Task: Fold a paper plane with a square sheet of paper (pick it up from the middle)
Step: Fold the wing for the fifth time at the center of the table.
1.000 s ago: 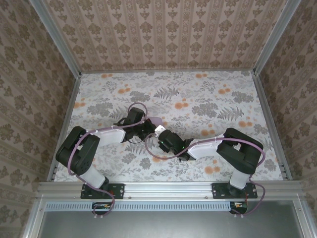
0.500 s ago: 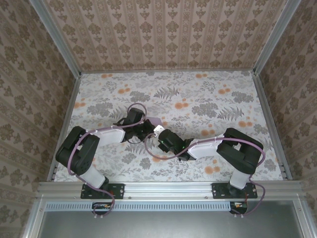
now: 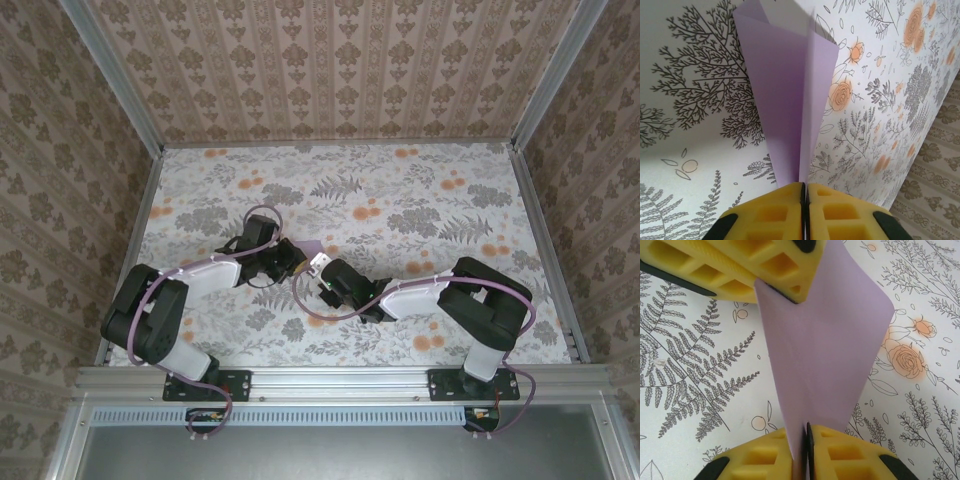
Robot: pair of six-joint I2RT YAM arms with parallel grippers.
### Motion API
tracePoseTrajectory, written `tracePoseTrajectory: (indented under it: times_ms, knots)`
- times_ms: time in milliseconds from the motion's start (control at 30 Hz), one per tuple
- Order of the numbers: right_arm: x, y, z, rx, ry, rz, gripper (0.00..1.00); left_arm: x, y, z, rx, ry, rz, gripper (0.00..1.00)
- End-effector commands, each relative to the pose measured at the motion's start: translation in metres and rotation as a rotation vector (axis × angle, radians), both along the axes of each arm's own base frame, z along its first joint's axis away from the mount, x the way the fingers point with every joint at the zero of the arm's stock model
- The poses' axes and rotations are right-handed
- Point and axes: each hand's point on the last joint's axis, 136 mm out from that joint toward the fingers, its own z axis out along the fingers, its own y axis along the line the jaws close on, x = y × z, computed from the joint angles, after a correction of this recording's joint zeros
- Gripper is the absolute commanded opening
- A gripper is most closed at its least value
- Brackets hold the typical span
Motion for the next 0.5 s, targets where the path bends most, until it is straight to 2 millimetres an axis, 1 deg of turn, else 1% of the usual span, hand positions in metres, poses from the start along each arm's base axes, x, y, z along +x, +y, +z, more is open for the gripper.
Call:
tracePoseTrajectory:
  times_ms: [0,100,300,467]
  knots:
    - [0.001,0.003,0.008,0.022,-0.007,0.014,0.21,-0.006,0.001,-0.001,0.003,0.011,-0.022,0.06]
    - [0.003,0.006,0.011,0.020,-0.022,0.020,0.23,-0.007,0.001,-0.001,0.001,0.014,-0.019,0.04]
    - [0.008,0.013,0.016,0.022,-0.047,0.041,0.28,-0.008,0.001,-0.002,0.007,0.021,-0.017,0.04]
    - [0.011,0.018,0.021,0.028,-0.064,0.051,0.36,-0.008,0.003,-0.004,0.016,0.028,-0.014,0.03]
